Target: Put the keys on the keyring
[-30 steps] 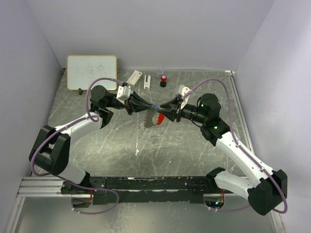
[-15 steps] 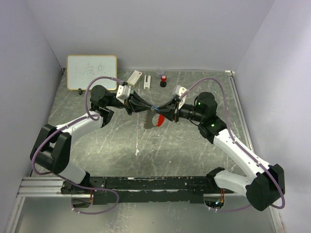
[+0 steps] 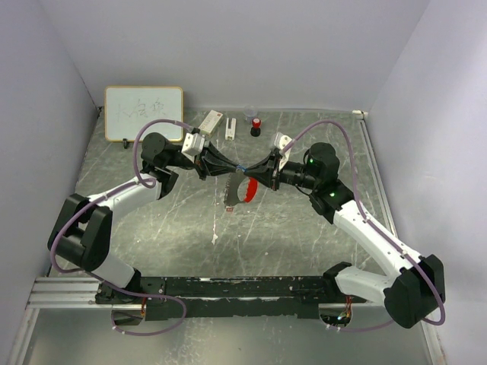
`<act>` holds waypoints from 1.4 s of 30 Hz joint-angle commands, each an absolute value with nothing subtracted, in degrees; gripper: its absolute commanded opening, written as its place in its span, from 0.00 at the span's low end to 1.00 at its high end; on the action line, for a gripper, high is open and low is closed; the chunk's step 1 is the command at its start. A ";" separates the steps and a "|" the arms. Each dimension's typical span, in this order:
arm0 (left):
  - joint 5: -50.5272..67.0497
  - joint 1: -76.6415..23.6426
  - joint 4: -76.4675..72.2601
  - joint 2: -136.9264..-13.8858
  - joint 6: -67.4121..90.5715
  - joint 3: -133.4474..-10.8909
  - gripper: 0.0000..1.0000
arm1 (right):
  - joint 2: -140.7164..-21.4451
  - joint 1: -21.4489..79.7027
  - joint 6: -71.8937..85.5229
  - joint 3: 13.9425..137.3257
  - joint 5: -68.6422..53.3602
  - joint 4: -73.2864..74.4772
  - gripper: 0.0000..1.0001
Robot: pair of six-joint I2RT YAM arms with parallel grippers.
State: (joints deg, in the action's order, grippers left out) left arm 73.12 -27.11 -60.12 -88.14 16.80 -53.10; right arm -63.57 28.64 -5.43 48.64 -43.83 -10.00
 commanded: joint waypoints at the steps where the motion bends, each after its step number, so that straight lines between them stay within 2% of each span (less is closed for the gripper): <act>1: 74.35 -27.66 -61.08 -88.93 16.44 -55.12 0.07 | -63.76 28.61 -5.11 50.54 -45.44 -13.36 0.06; 6: 74.36 -27.94 -60.33 -89.36 15.91 -55.32 0.07 | -64.46 28.64 -5.16 50.94 -46.43 -13.75 0.00; 17: 70.55 -28.04 -46.22 -87.87 6.39 -56.97 0.07 | -61.39 28.65 -6.61 50.43 -41.40 -12.22 0.00; 19: 70.13 -28.04 -45.67 -87.97 6.07 -57.08 0.12 | -61.05 28.60 -7.34 50.81 -40.96 -11.22 0.00; 22: 69.47 -28.04 -47.19 -88.07 6.86 -56.26 0.26 | -60.91 28.61 -8.14 51.65 -39.64 -9.52 0.00; 26: 68.57 -28.04 -47.16 -87.72 6.47 -55.79 0.35 | -60.47 28.65 -9.47 53.11 -37.37 -6.38 0.00; 32: 67.95 -28.04 -45.44 -87.36 5.13 -55.81 0.39 | -59.35 28.60 -10.73 54.03 -34.73 -3.95 0.00; 42: 66.56 -28.04 -42.20 -86.67 2.93 -55.66 0.40 | -59.01 28.64 -13.36 58.36 -31.36 2.07 0.00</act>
